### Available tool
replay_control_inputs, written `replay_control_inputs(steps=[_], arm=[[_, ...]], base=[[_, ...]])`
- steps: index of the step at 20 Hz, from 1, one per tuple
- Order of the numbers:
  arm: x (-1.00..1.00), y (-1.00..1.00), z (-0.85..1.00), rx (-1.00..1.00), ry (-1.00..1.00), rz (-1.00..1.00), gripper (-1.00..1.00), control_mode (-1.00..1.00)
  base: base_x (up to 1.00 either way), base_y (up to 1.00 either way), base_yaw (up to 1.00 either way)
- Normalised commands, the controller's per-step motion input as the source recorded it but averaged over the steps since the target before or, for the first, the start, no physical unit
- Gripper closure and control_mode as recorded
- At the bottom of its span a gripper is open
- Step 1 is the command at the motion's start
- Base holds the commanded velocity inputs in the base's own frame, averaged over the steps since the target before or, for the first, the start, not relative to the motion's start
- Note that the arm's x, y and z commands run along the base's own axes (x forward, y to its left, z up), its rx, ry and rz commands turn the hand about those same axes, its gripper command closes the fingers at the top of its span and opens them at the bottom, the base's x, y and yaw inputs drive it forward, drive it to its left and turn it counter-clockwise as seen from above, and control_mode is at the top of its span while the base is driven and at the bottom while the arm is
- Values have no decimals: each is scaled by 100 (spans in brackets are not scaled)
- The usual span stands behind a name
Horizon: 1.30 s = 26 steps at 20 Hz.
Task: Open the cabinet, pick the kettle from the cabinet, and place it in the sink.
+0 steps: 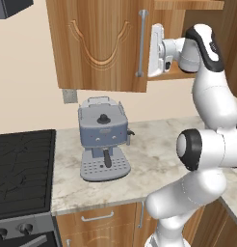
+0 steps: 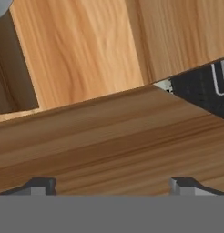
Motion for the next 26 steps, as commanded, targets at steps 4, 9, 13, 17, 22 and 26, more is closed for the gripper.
replay_control_inputs(steps=[4, 9, 13, 17, 22, 26], arm=[[-50, 20, 0, -2, 0, 10, -100, -100], [-53, 22, 0, 0, 0, 3, -100, -100], [-54, 29, 0, 0, 0, 0, -100, -100], [-54, 33, 0, 0, -1, 0, -100, -100], [-46, 38, 0, 0, 0, 0, -100, -100], [-35, 46, -2, 0, 0, -3, -100, -100]], base=[[0, 0, 0], [0, 0, 0], [0, 0, 0], [0, 0, 0], [0, 0, 0], [0, 0, 0]])
